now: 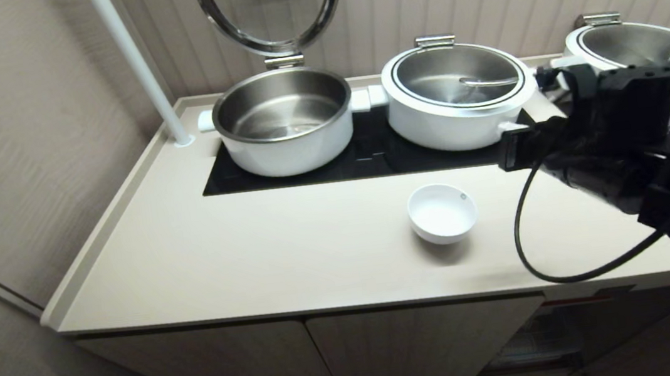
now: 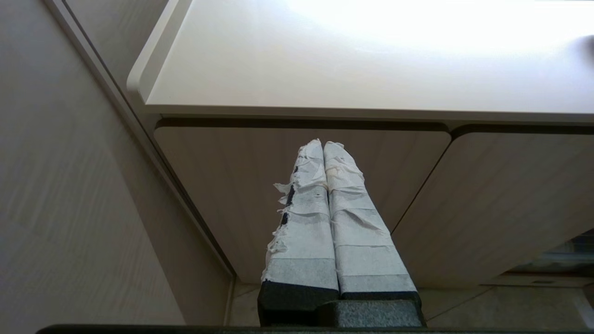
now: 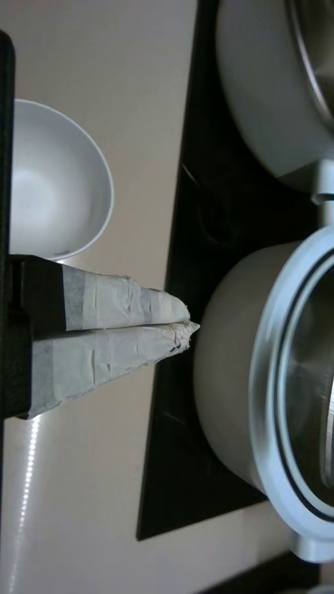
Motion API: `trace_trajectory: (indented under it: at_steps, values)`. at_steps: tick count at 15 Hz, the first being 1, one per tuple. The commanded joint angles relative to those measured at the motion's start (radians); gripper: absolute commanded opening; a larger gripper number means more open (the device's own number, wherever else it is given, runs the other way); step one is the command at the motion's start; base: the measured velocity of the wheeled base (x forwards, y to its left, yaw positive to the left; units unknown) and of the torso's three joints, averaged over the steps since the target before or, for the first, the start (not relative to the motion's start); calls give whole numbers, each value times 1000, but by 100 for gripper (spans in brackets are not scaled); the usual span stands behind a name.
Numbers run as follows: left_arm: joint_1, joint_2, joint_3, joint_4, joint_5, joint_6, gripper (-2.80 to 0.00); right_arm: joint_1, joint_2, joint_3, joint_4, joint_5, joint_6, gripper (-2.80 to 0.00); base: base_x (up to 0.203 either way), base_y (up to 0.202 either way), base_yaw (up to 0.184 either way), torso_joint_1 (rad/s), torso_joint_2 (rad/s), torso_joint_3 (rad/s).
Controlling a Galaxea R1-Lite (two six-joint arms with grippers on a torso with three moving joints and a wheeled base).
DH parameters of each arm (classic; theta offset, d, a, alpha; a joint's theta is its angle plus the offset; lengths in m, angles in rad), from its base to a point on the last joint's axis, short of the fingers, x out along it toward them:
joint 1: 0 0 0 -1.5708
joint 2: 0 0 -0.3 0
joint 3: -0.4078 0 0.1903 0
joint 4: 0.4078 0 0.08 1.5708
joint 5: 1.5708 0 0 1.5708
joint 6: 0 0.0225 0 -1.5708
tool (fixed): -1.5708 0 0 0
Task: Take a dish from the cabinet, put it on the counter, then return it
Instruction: Pick up the bowl from the table
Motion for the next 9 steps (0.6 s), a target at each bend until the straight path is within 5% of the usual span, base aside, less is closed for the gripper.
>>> trace_trajectory:
  at_steps: [1,4,9]
  values:
    - [0,0,0,1,0,0,-280,-4,-23,78,-274,-20,-43,-280,0,0,0,0,0,0]
    - [0,0,0,-1,0,0,-280,-9,-118,203,-407,-28,-95,-280,0,0,0,0,0,0]
    - [0,0,0,-1,0,0,-280,-28,-398,508,-348,-23,-95,-280,0,0,0,0,0,0]
